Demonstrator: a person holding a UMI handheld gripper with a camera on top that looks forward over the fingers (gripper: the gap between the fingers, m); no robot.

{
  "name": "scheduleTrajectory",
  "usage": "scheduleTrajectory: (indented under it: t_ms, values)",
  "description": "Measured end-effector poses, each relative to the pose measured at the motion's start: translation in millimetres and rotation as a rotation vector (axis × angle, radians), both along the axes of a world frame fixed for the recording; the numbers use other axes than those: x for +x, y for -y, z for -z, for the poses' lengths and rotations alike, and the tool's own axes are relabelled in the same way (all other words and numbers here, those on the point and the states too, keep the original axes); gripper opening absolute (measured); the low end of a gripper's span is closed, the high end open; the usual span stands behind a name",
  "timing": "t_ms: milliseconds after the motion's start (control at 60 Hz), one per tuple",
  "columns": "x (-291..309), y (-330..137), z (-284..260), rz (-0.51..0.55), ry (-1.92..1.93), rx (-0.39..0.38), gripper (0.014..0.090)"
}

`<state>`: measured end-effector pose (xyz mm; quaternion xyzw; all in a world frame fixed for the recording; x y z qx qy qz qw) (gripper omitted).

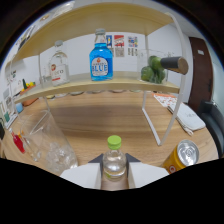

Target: Make me a cup of Vodka Sunrise.

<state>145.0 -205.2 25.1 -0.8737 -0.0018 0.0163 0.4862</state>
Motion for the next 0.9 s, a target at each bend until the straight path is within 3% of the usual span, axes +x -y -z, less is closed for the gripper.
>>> scheduleTrajectory:
  t_ms: [100, 167, 267, 300, 483, 717, 900]
  values:
    - [1, 5, 4, 0.007, 0.019, -0.028, 0.0391]
    - [5, 9, 1, 0.019, 0.040, -0.037, 0.0516]
    - [5, 17, -18, 0.034, 0.047, -0.019, 0.0796]
    - [5, 21, -27, 0.040, 0.056, -0.012, 0.0854]
    - [0, 57, -85, 0.069, 0.110, 0.026, 0.0862]
    - [-35, 112, -124, 0.099, 0.091, -0.013, 0.0862]
    - [-74, 130, -133, 0.092, 0.073, -0.037, 0.0863]
